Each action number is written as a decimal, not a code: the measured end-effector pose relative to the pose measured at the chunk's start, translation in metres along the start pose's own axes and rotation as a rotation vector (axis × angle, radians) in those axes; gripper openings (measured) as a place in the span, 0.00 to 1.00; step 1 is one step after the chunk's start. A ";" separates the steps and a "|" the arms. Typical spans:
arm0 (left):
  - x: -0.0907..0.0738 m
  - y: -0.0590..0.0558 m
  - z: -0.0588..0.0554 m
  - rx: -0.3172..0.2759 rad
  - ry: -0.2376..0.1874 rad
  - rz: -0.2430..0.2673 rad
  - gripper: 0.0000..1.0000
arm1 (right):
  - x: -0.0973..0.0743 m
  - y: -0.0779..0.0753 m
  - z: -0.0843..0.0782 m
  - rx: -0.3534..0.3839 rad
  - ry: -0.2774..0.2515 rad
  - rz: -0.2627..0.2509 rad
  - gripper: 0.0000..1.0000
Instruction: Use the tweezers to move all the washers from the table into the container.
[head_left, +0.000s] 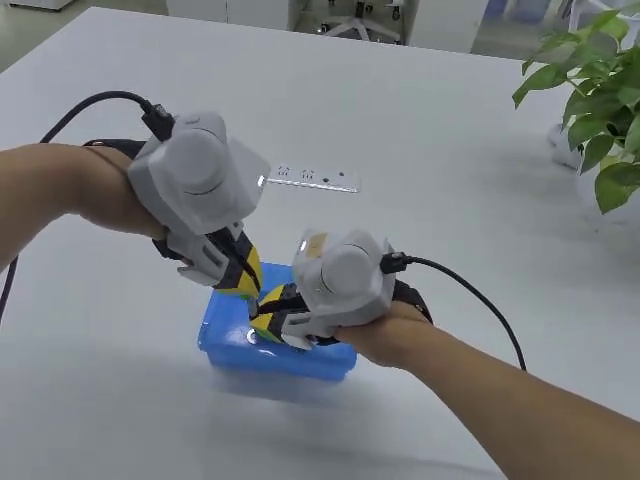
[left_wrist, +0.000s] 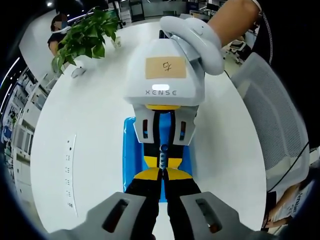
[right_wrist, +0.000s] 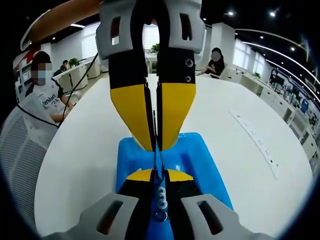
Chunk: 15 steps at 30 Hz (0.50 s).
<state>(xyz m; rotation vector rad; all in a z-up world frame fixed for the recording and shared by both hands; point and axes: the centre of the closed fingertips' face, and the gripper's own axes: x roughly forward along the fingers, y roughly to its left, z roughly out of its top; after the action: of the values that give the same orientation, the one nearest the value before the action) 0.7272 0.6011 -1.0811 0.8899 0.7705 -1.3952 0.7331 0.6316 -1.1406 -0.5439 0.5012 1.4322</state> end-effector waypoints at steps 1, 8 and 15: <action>-0.001 0.000 0.000 0.001 0.001 0.001 0.06 | 0.000 0.000 0.000 -0.001 0.000 -0.001 0.10; -0.008 -0.004 0.005 0.003 -0.002 0.003 0.06 | -0.008 0.004 0.006 -0.007 -0.013 -0.010 0.10; -0.016 -0.008 0.013 0.010 0.000 0.007 0.06 | -0.016 0.008 0.013 -0.013 -0.028 -0.024 0.11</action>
<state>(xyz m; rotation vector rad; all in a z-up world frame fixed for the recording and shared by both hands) 0.7177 0.5980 -1.0618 0.8995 0.7601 -1.3938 0.7238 0.6273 -1.1211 -0.5380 0.4623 1.4190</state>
